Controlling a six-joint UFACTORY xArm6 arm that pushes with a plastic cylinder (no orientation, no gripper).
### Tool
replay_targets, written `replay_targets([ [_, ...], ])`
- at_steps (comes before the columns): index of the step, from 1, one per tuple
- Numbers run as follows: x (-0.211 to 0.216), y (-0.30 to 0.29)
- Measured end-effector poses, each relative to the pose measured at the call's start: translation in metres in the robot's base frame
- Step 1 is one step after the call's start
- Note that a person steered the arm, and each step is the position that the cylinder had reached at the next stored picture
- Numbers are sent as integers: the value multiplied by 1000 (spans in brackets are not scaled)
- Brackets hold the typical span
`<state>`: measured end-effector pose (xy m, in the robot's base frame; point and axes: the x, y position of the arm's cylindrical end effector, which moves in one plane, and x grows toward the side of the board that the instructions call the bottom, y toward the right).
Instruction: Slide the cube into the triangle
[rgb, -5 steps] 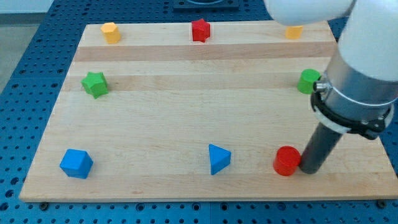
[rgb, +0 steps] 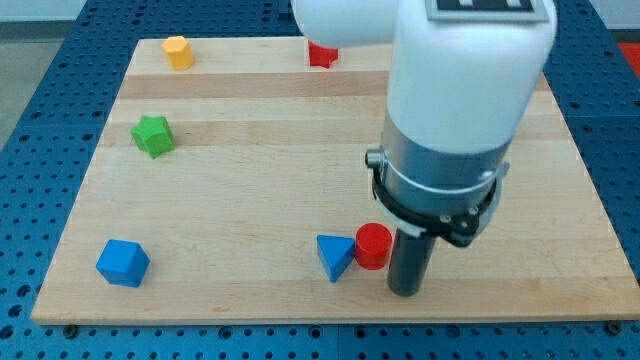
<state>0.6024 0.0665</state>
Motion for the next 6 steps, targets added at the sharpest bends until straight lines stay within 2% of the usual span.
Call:
replay_targets([
  [2, 16, -70],
  [6, 15, -272],
])
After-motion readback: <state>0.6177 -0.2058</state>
